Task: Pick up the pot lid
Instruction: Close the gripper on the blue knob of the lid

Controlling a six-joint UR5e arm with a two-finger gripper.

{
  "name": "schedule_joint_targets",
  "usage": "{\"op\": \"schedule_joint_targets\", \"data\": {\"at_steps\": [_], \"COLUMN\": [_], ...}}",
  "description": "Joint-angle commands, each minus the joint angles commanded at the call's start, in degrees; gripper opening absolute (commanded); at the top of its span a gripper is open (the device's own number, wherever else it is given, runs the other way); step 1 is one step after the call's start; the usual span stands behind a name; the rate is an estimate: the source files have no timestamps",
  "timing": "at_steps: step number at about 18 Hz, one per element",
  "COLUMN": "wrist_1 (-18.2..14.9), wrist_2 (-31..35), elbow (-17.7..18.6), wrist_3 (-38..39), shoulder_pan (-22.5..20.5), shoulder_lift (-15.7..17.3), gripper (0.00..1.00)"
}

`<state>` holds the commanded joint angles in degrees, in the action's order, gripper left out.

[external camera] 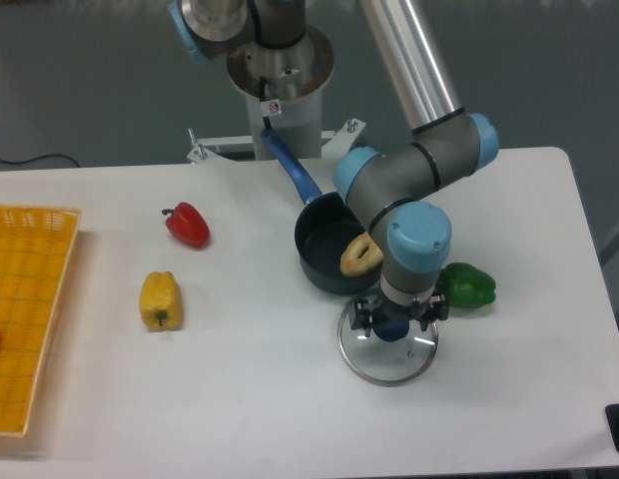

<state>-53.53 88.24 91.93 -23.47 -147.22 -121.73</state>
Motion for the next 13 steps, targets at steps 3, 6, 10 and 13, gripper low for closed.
{"op": "schedule_joint_targets", "data": {"at_steps": [3, 6, 10, 13], "wrist_1": [-0.09, -0.17, -0.26, -0.44], "wrist_2": [0.0, 0.0, 0.0, 0.09], "elbow": [-0.18, -0.44, -0.53, -0.53], "wrist_3": [0.26, 0.09, 0.17, 0.0], "shoulder_pan": [0.0, 0.09, 0.53, 0.62], "shoulder_lift": [-0.09, -0.44, -0.79, -0.79], "gripper": [0.9, 0.81, 0.73, 0.72]}}
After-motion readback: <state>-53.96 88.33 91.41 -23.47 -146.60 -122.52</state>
